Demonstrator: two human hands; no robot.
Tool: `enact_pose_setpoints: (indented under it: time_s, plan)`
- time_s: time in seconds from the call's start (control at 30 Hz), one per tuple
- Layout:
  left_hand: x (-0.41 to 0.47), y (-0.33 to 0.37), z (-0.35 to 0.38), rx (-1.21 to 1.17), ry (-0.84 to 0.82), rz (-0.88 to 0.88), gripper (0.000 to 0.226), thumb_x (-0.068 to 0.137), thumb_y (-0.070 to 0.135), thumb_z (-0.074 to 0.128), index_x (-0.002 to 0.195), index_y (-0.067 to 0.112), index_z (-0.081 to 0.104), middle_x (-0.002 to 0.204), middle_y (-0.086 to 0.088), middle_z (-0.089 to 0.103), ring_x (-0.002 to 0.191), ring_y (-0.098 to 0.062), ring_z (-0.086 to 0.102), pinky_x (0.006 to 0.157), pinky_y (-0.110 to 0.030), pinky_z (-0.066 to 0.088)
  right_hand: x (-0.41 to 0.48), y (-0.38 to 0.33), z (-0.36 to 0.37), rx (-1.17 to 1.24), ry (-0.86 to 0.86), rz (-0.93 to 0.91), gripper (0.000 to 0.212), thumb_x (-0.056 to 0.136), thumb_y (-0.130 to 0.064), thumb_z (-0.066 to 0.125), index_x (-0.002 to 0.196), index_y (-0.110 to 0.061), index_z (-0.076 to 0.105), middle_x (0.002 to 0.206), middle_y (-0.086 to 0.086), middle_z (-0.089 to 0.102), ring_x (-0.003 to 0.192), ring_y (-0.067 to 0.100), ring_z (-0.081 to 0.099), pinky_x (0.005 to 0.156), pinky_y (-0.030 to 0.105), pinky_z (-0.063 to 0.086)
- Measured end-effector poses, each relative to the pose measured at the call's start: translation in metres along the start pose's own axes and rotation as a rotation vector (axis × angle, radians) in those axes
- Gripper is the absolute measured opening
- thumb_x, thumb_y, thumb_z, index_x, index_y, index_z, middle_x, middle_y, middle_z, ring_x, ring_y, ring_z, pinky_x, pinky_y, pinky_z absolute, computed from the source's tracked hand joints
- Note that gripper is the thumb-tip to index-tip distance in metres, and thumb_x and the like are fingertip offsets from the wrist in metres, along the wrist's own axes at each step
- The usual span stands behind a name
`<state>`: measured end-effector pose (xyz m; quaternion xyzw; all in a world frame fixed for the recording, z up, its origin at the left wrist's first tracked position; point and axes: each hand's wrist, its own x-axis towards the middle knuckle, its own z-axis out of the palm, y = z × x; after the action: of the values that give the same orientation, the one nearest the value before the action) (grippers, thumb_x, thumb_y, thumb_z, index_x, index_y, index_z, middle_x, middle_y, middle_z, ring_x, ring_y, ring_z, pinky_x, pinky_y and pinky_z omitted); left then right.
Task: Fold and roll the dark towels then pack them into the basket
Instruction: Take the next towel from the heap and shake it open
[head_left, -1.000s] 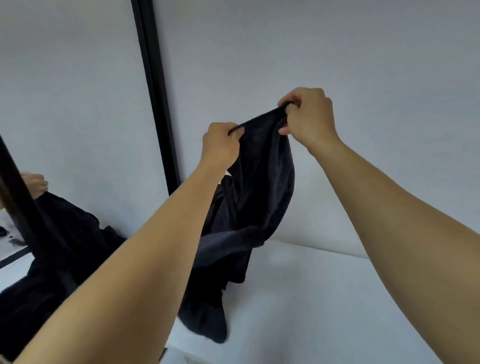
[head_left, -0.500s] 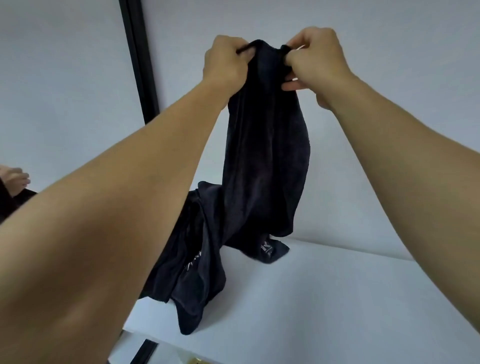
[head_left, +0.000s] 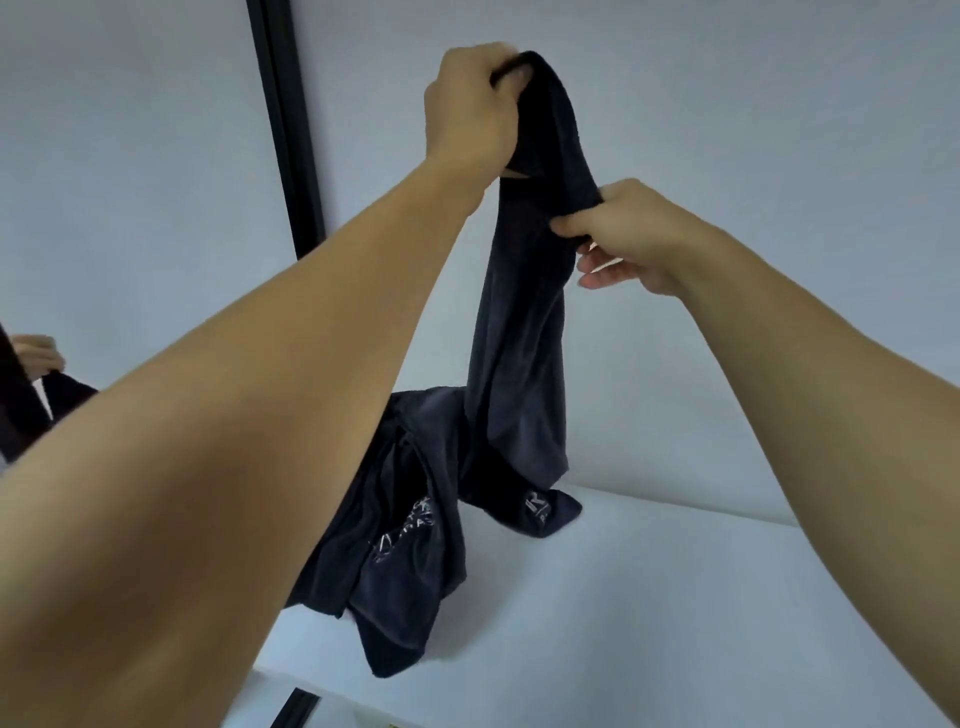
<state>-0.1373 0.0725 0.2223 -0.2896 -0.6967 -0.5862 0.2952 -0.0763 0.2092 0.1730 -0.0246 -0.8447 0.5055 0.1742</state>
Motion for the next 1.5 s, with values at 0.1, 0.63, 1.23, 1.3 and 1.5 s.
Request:
enact_pose_setpoints:
  time_s: [0.1, 0.63, 1.23, 1.3, 1.5]
  plan:
    - [0.006, 0.013, -0.001, -0.156, 0.073, -0.042, 0.016, 0.096, 0.015, 0.054, 0.090, 0.009, 0.068, 0.094, -0.012, 0.068, 0.088, -0.028, 0.067, 0.058, -0.034, 0.061, 0.001, -0.021, -0.013, 0.356, 0.110, -0.055, 0.011, 0.094, -0.017, 0.059, 0.102, -0.012, 0.064, 0.088, 0.007, 0.055, 0.057, 0.016, 0.057, 0.064, 0.033, 0.060]
    - [0.023, 0.082, 0.028, -0.364, -0.046, -0.095, 0.026, 0.083, 0.022, 0.069, 0.095, -0.001, 0.068, 0.077, -0.007, 0.065, 0.067, -0.019, 0.060, 0.058, -0.035, 0.053, -0.020, -0.068, -0.116, 0.572, 0.521, -0.360, 0.011, 0.094, -0.024, 0.061, 0.100, -0.019, 0.070, 0.100, 0.001, 0.075, 0.093, 0.018, 0.072, 0.082, 0.039, 0.059]
    - [-0.019, 0.059, 0.095, -0.262, -0.417, -0.226, 0.023, 0.090, 0.006, 0.053, 0.087, 0.019, 0.071, 0.066, 0.005, 0.063, 0.064, -0.015, 0.058, 0.064, -0.031, 0.056, -0.088, 0.034, -0.192, 0.310, 0.120, -0.078, 0.039, 0.081, 0.002, 0.051, 0.116, -0.011, 0.064, 0.108, 0.011, 0.068, 0.096, 0.023, 0.066, 0.086, 0.034, 0.054]
    - [-0.023, 0.056, 0.098, -0.314, -0.414, -0.267, 0.024, 0.090, 0.008, 0.054, 0.088, 0.022, 0.072, 0.063, 0.008, 0.064, 0.061, -0.014, 0.057, 0.061, -0.032, 0.054, -0.093, 0.035, -0.199, 0.165, 0.090, -0.062, 0.035, 0.084, 0.002, 0.054, 0.112, -0.013, 0.067, 0.108, 0.008, 0.071, 0.096, 0.021, 0.069, 0.080, 0.031, 0.055]
    - [-0.031, 0.036, 0.096, -0.440, -0.382, -0.351, 0.018, 0.084, 0.025, 0.074, 0.098, 0.015, 0.075, 0.094, -0.001, 0.077, 0.086, -0.016, 0.073, 0.073, -0.028, 0.059, -0.107, 0.053, -0.215, 0.179, 0.049, -0.033, 0.014, 0.088, -0.009, 0.061, 0.101, -0.005, 0.065, 0.096, 0.003, 0.072, 0.086, 0.018, 0.069, 0.077, 0.028, 0.054]
